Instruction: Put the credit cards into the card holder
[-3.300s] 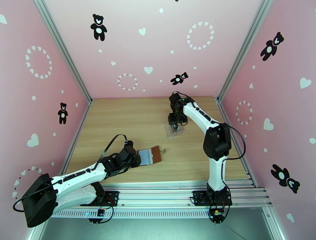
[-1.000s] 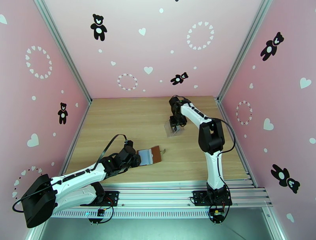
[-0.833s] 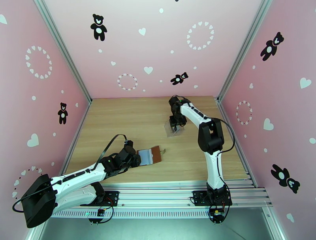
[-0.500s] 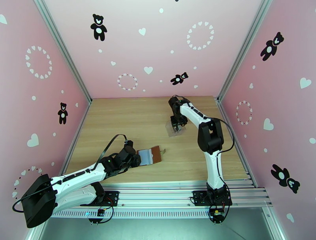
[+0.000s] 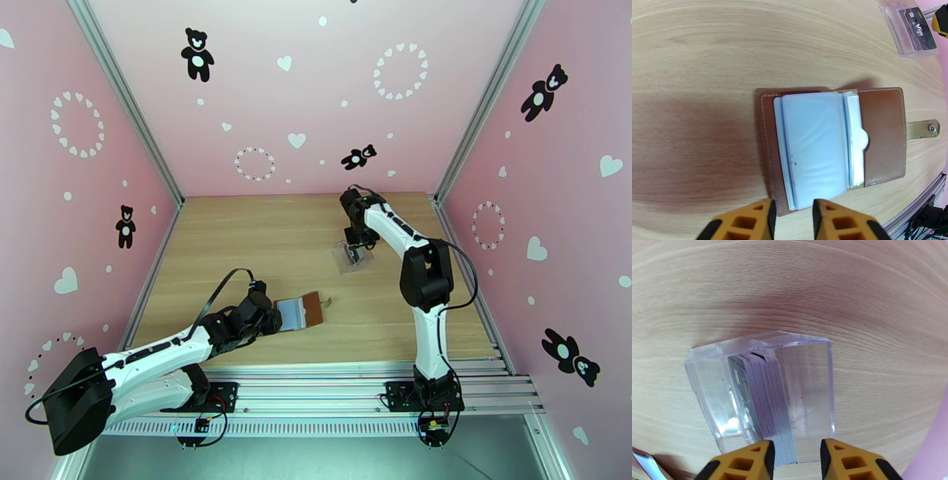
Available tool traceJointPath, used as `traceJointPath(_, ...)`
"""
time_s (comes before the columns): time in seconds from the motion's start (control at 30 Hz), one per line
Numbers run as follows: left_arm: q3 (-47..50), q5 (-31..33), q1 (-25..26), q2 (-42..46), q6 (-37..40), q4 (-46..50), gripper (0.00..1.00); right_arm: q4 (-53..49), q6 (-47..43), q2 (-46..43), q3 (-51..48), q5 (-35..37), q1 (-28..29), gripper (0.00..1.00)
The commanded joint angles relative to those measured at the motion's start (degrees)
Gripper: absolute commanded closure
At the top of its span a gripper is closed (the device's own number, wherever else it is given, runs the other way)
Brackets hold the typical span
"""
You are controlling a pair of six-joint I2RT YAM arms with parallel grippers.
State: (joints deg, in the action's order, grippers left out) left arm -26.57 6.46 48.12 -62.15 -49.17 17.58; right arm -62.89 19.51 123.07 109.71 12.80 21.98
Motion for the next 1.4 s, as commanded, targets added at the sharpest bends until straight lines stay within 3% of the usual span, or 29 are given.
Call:
traceJointPath(0.0, -0.1, -0.3, -0.3, -0.2, -0.1, 0.7, 0.68, -1.4, 0.1, -1.9, 0.9, -1.7, -0.3, 0.66)
traceJointPath(0.03, 0.0, -0.3, -0.3, -0.1, -0.1, 0.6, 0.68, -0.9, 0.0, -2.1, 0.7, -3.0, -0.3, 0.63)
traceJointPath(0.13, 0.1, -0.3, -0.3, 0.2, -0.2, 0.8, 0.68, 0.9, -0.3, -2.8, -0.7, -7.1, -0.2, 0.38)
traceJointPath(0.2, 0.1, -0.3, -0.3, 0.4, -0.3, 0.7, 0.68, 0.7, -0.6, -2.0, -0.3, -7.4, -0.4, 0.35)
traceJointPath(0.87, 0.3, -0.7, -0.3, -0.1, -0.2, 0.1, 0.68, 0.8, -0.7, 4.7, -0.4, -9.0, -2.1, 0.42)
traceJointPath(1.37, 0.0, -0.5, -0.3, -0.4, -0.1, 0.3, 0.68, 0.2, 0.0, 4.8, 0.1, -1.8, -2.4, 0.49)
